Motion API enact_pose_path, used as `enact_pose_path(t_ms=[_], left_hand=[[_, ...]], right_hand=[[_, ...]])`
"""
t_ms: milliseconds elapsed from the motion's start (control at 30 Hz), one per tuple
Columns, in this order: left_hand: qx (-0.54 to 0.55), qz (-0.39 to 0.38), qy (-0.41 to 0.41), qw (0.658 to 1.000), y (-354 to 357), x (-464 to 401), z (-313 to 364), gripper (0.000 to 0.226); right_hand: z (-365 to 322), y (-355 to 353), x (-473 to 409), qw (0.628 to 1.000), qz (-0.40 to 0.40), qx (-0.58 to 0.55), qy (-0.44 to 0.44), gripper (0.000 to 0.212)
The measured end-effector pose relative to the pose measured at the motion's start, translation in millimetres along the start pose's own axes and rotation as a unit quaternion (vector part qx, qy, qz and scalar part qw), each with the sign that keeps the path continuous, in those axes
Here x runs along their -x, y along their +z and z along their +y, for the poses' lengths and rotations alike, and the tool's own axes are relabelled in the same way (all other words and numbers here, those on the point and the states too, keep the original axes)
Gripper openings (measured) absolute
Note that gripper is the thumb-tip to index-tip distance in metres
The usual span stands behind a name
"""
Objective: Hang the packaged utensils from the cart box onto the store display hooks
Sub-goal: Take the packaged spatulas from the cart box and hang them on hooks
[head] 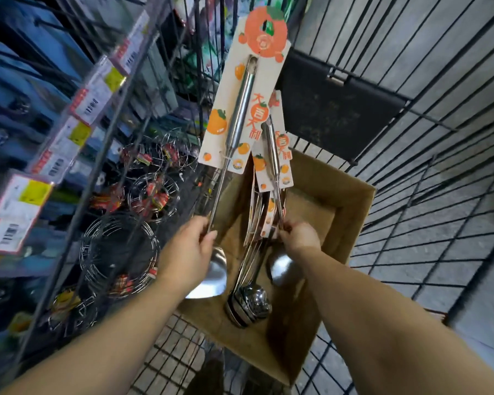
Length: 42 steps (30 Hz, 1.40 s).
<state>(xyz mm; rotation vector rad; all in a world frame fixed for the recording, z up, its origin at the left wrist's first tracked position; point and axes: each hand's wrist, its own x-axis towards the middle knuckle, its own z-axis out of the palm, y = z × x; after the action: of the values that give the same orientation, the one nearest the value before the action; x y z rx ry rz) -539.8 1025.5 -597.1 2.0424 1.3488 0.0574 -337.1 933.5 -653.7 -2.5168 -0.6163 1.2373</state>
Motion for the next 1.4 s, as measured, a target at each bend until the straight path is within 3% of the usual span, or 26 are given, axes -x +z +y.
enact_pose_path(t_ms=[433,667,867,967,1067,1233,1400], left_hand=[[0.002,0.017,0.049,0.999,-54.9,50.7,49.0,0.012],[0.016,0.112,0.073,0.991,-138.1,118.4,92.5,0.017],[0.106,0.236,0.073,0.963,-222.2,242.4,115.6,0.019],[0.139,0.313,0.057,0.938,-257.4,319.7,116.6,0.014],[0.153,0.376,0.041,0.913,-293.0,395.0,108.4,0.014],[0.122,0.489,0.017,0.864,-363.7,521.7,73.9,0.014],[0.082,0.600,-0.034,0.795,-422.6,666.1,19.9,0.012]], right_hand=[[-17.6,-29.4,114.6,0.996,0.053,-0.047,-0.057,0.020],[-75.2,-82.8,227.1,0.969,0.119,-0.021,-0.214,0.014],[-117.2,-112.8,356.4,0.923,0.135,-0.035,-0.358,0.008],[-126.3,-111.3,437.1,0.893,0.114,-0.040,-0.433,0.034],[-140.3,-103.5,519.9,0.861,0.102,-0.014,-0.498,0.035],[-178.3,-66.5,648.0,0.797,0.068,0.001,-0.600,0.035],[-198.1,3.7,783.6,0.709,0.002,-0.015,-0.705,0.041]])
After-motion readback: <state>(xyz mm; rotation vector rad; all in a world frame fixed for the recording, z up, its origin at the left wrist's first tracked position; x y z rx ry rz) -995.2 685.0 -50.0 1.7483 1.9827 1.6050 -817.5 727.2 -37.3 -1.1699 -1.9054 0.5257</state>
